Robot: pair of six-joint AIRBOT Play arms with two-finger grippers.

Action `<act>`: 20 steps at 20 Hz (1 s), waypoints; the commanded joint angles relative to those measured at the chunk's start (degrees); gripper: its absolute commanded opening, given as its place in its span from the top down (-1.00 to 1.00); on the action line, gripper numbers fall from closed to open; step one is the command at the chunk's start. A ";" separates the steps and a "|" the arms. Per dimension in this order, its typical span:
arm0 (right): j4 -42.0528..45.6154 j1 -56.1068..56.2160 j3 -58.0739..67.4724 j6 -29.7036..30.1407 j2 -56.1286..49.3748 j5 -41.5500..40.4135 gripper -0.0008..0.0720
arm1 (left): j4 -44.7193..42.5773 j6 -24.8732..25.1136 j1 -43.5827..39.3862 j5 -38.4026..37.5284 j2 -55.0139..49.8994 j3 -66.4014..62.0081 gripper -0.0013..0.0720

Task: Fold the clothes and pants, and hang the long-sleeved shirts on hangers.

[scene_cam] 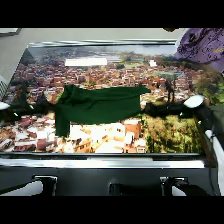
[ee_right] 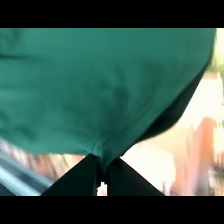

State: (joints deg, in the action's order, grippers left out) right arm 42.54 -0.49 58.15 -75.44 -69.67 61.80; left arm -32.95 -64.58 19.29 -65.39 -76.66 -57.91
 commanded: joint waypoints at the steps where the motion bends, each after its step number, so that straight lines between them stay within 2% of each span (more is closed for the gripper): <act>1: 0.17 0.04 16.90 0.15 3.72 -0.76 0.89 | -2.71 -4.42 -0.04 -2.73 7.10 -18.01 0.92; 6: 4.07 0.04 44.33 -2.95 11.93 -0.63 0.89 | -21.81 -17.75 -0.04 0.46 19.96 -46.07 0.91; 9: 5.29 0.04 51.25 -6.25 18.32 -0.85 0.89 | -28.98 -22.60 -0.04 5.68 28.52 -50.49 0.91; 12: 8.57 0.04 51.52 -11.34 23.39 -1.16 0.89 | -34.01 -27.21 -0.04 8.39 33.42 -50.49 0.91; 16: 12.02 0.04 51.52 -12.55 22.60 -4.59 0.89 | -33.40 -28.94 -0.09 8.24 32.83 -49.79 0.91; 20: 13.84 0.04 51.52 -15.15 12.61 -0.92 0.89 | -27.78 -28.89 -0.11 7.32 28.17 -42.49 0.91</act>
State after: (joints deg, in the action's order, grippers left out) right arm 54.30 -0.43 109.43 -88.42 -51.57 58.94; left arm -63.22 -92.60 19.20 -57.98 -46.33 -104.36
